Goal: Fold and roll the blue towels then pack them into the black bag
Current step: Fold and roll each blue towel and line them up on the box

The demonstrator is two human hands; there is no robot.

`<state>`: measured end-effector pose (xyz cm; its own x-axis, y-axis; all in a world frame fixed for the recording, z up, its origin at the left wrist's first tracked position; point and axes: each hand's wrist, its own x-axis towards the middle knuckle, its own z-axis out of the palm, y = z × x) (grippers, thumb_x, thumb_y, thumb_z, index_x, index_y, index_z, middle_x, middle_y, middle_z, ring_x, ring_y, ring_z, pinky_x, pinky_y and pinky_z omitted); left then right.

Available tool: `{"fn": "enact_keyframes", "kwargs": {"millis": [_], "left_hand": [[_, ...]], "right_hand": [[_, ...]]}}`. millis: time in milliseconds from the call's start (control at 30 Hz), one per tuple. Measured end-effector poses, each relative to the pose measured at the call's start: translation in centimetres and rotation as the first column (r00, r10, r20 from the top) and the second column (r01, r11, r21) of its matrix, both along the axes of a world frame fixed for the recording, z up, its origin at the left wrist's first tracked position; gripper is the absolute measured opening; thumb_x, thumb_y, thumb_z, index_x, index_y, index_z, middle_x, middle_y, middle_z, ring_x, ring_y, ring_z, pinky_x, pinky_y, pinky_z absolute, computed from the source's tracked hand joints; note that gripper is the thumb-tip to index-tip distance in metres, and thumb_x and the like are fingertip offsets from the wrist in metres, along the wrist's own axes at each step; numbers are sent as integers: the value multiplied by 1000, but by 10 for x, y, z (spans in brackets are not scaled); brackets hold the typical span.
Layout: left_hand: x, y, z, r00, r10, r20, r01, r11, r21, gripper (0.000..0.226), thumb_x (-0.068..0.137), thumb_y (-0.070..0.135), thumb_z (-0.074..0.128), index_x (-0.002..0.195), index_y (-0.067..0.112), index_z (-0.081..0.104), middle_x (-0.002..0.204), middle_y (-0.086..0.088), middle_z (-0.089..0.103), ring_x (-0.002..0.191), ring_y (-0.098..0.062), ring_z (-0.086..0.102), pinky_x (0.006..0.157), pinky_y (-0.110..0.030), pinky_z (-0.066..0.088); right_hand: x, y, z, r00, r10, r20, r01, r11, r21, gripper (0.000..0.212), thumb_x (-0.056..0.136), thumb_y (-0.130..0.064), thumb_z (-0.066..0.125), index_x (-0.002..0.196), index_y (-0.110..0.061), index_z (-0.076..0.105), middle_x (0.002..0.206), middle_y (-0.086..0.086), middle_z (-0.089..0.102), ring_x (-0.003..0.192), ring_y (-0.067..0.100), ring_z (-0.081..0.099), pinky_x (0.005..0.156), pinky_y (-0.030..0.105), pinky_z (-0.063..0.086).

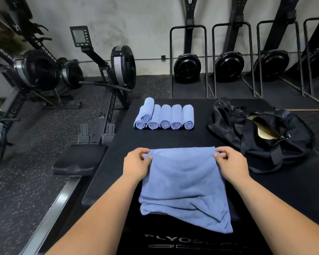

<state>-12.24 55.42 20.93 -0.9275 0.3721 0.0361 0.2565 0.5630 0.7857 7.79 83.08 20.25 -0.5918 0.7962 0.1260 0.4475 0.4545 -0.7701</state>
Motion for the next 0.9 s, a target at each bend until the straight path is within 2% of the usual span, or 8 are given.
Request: {"fn": "enact_keyframes", "kwargs": {"millis": [100,233,400,500,633,767,900], "left_hand": [[-13,4,1,1000,8,27,-9,1000,18,18,92,22,78,109,26,75,83,13,72,79,3,64,68,-11,42],[-24,11,-8,999,19,31,-18,1000,-15,15,90,22,80,103,26,74,83,12,74,84,-5,68,68,-14,43],[-36,23,-11,998,51,29,-51,999,0,6,92,28,77,94,31,72,84,11,74,84,-5,68,69,-23,48],[-40,28,-18,999,45,3,-45,997,-57,5,94,32,74,91,33,70,82,13,71,82,-8,67,67,-26,48],[-37,28,-34,994,54,-94,-62,994,-91,3,96,38,68,99,37,68,84,16,67,82,-5,62,66,-26,44],[-38,30,-42,986,45,-159,-65,991,-117,16,98,41,64,113,40,69,90,17,63,88,-6,60,74,-30,44],[-40,33,-46,981,19,-195,-55,982,-179,16,99,44,59,112,41,68,92,17,59,92,-9,57,75,-32,44]], "right_hand": [[-10,13,4,1000,-4,14,4,1000,12,23,95,-22,71,117,-24,72,83,-11,71,87,16,65,79,30,43],[-17,26,-6,998,-3,68,3,1000,0,31,93,-25,74,124,-23,70,84,-13,73,93,18,67,89,35,49],[-31,35,-11,996,-68,66,69,998,-8,9,93,-28,71,102,-30,75,75,-17,72,86,14,68,82,35,51],[-38,36,-16,990,-108,91,110,994,-9,7,96,-28,69,98,-28,75,75,-17,71,84,15,65,77,33,47],[-42,27,-28,979,-180,96,176,983,47,6,96,-30,63,94,-32,69,81,-14,68,87,19,62,72,35,46],[-44,25,-41,976,-185,116,163,971,175,18,96,-31,60,110,-29,71,92,-9,64,96,26,59,75,40,51],[-48,27,-43,960,-188,207,146,968,203,35,100,-39,56,130,-27,67,106,0,63,104,28,57,82,43,52]]}}
